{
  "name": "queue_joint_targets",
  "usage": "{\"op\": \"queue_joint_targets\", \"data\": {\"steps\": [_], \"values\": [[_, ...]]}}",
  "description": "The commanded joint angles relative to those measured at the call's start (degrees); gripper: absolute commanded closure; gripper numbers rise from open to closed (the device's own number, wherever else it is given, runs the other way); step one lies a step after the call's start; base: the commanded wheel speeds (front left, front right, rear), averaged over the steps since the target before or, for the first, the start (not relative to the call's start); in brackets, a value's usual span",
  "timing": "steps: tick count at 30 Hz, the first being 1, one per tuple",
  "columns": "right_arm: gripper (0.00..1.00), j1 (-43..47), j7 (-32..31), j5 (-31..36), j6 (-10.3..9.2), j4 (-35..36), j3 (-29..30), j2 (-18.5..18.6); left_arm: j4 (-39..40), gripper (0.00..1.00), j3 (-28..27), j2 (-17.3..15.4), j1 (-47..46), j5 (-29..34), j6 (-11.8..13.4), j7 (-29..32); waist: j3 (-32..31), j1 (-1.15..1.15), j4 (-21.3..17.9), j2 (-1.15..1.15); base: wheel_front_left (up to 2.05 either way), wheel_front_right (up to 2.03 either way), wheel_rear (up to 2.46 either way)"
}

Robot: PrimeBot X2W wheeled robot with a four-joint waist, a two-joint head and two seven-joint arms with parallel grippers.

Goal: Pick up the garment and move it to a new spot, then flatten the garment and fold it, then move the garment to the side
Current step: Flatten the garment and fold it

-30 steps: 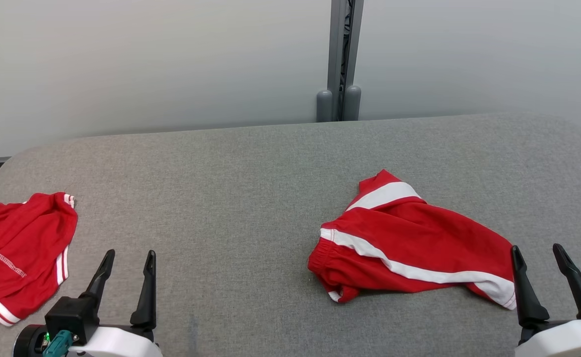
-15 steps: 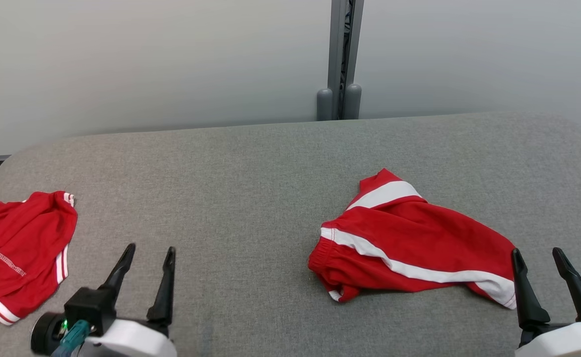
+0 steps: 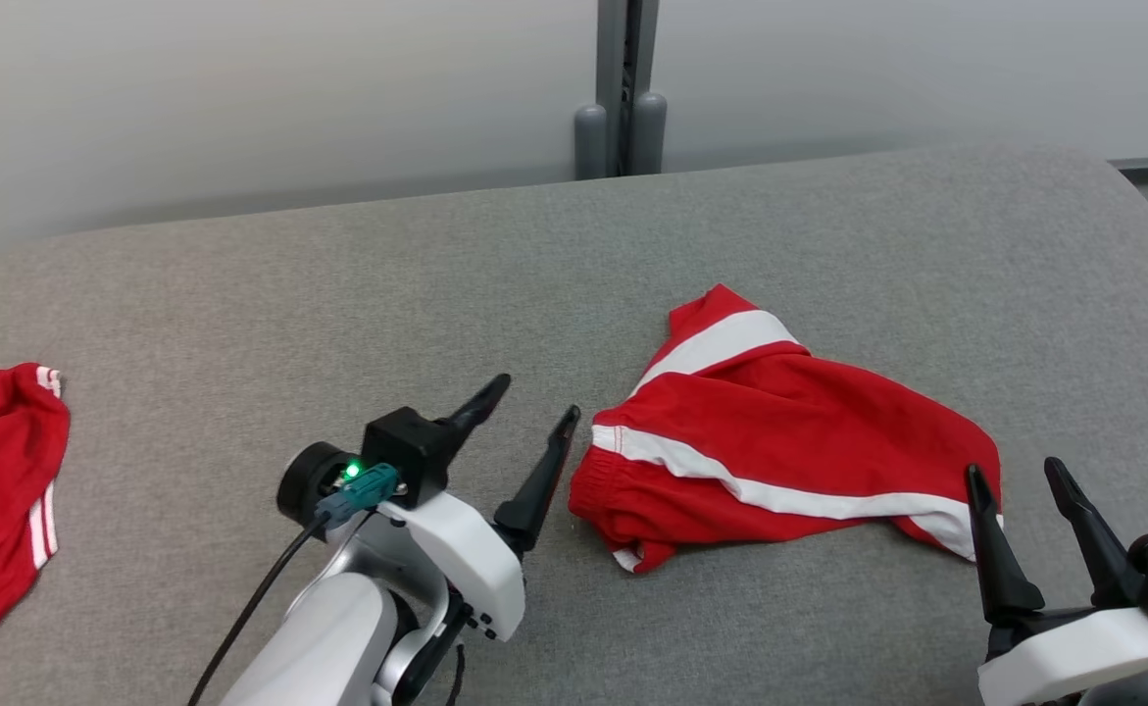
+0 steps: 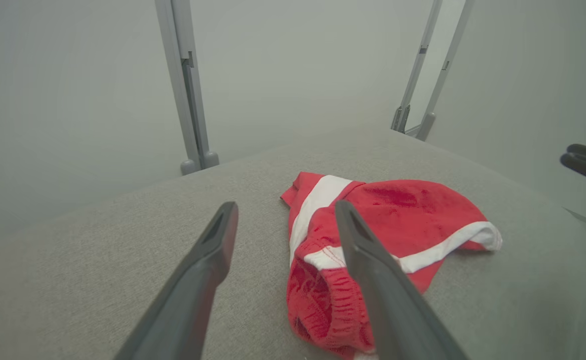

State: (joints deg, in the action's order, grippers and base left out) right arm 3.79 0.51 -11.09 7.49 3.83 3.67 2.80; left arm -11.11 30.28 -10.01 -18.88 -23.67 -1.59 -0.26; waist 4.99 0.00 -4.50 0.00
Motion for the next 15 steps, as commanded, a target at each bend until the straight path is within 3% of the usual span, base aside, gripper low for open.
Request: {"op": "queue_joint_targets", "data": {"steps": [1, 6, 11, 12, 13, 14, 15], "values": [[0.00, -0.7, 0.5, -0.5, 0.01, -0.3, 0.1, 0.3, -0.9, 0.00, 0.4, 0.1, -1.1, -0.3, -0.6, 0.5, 1.3, 0.00, -1.5, 0.00, 0.00, 0.00, 0.00], [0.00, -1.4, 1.7, -1.3, 0.01, -2.0, -1.0, 0.3, -7.8, 0.00, 3.2, 2.7, -3.5, -2.8, -3.0, 4.8, 3.1, 0.00, -4.4, 0.00, 0.00, 0.00, 0.00], [0.00, -2.1, 2.8, -1.9, 0.01, -2.9, -1.1, 0.3, -12.2, 0.00, 3.5, 3.3, -4.4, -4.9, -3.8, 6.5, 4.2, 0.00, -5.8, 0.00, 0.00, 0.00, 0.00], [0.00, -2.3, 3.0, -2.0, 0.01, -3.1, -1.1, 0.3, -12.8, 0.04, 3.7, 3.3, -4.4, -5.2, -4.0, 6.7, 4.3, 0.00, -5.9, 0.00, 0.00, 0.00, 0.00], [0.00, -2.3, 3.2, -2.1, 0.01, -3.3, -1.1, 0.3, -13.0, 0.66, 3.6, 3.4, -4.4, -5.9, -4.1, 6.5, 4.5, 0.00, -6.0, 0.00, 0.00, 0.00, 0.00], [0.00, -2.4, 3.3, -2.1, 0.01, -3.4, -1.1, 0.3, -13.4, 1.00, 3.8, 3.2, -4.5, -6.1, -4.4, 6.7, 4.6, 0.00, -6.0, 0.00, 0.00, 0.00, 0.00], [0.00, -2.3, 3.4, -2.1, 0.01, -3.6, -1.0, 0.3, -13.6, 1.00, 3.7, 3.0, -4.7, -6.3, -4.4, 6.4, 4.7, 0.00, -6.0, 0.00, 0.00, 0.00, 0.00]]}}
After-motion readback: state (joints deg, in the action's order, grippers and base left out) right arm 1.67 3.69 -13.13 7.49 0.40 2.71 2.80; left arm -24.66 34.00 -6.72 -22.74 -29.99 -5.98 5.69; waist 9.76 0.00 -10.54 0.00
